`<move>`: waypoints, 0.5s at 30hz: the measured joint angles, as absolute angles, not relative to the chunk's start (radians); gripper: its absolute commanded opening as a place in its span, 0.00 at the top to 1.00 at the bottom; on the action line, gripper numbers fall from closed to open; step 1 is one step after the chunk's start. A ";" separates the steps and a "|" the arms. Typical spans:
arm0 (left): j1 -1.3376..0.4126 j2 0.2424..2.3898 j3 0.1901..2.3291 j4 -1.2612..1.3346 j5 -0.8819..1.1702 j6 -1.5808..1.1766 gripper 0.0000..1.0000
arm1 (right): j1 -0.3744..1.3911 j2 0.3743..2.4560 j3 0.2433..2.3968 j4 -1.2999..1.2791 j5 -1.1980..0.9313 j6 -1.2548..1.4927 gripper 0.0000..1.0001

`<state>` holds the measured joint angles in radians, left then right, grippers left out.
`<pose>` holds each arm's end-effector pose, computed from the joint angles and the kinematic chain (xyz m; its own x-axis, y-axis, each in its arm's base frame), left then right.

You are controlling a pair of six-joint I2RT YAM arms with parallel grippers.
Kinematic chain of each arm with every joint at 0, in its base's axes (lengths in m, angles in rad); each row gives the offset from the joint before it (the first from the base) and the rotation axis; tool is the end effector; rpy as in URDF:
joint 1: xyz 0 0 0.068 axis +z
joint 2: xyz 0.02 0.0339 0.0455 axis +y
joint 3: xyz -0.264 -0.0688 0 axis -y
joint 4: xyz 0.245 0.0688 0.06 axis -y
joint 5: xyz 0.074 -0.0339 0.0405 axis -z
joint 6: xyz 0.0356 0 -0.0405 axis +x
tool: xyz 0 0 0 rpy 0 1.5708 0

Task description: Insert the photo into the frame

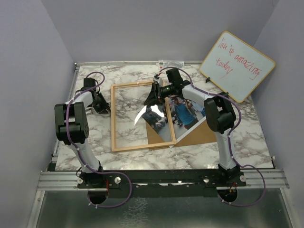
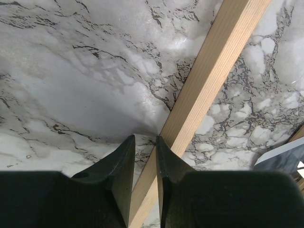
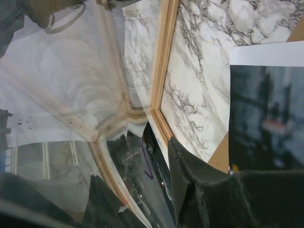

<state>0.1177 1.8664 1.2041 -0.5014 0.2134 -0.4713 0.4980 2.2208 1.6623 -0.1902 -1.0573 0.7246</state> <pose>0.3684 0.0360 0.1628 -0.7982 -0.5412 -0.2645 -0.4421 0.8246 -0.3531 0.4125 0.2596 0.1824 -0.9749 -0.1594 -0.1555 -0.1991 0.3104 0.9295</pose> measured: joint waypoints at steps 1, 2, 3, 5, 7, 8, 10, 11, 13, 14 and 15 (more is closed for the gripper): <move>0.118 1.866 1.204 -0.501 0.213 -0.471 0.74 | 0.498 2.221 1.663 -0.202 -1.051 0.719 0.55; 0.118 1.866 1.204 -0.501 0.213 -0.471 0.74 | 0.498 2.220 1.663 -0.214 -1.042 0.712 0.55; 0.118 1.866 1.204 -0.501 0.213 -0.471 0.74 | 0.498 2.220 1.663 -0.227 -1.034 0.704 0.54; 0.118 1.866 1.204 -0.501 0.213 -0.471 0.74 | 0.498 2.218 1.663 -0.245 -1.022 0.693 0.52; 0.118 1.866 1.204 -0.501 0.212 -0.471 0.74 | 0.497 2.216 1.663 -0.261 -1.009 0.685 0.51; 0.118 1.866 1.204 -0.501 0.212 -0.471 0.74 | 0.497 2.213 1.663 -0.265 -1.004 0.680 0.50; 0.118 1.866 1.204 -0.501 0.212 -0.471 0.74 | 0.497 2.207 1.663 -0.270 -0.995 0.679 0.50; 0.118 1.866 1.204 -0.501 0.212 -0.471 0.74 | 0.497 2.203 1.663 -0.273 -0.991 0.679 0.50; 0.118 1.866 1.205 -0.502 0.212 -0.471 0.74 | 0.497 2.195 1.663 -0.277 -0.985 0.678 0.49; 0.118 1.866 1.205 -0.502 0.212 -0.471 0.74 | 0.497 2.191 1.663 -0.279 -0.982 0.679 0.49; 0.118 1.866 1.205 -0.502 0.212 -0.471 0.74 | 0.497 2.186 1.663 -0.282 -0.979 0.679 0.48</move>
<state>0.1177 1.8664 1.2045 -0.5018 0.2115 -0.4709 0.4969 2.1864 1.6634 -0.2817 -0.9791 0.6788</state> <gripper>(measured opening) 0.259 0.504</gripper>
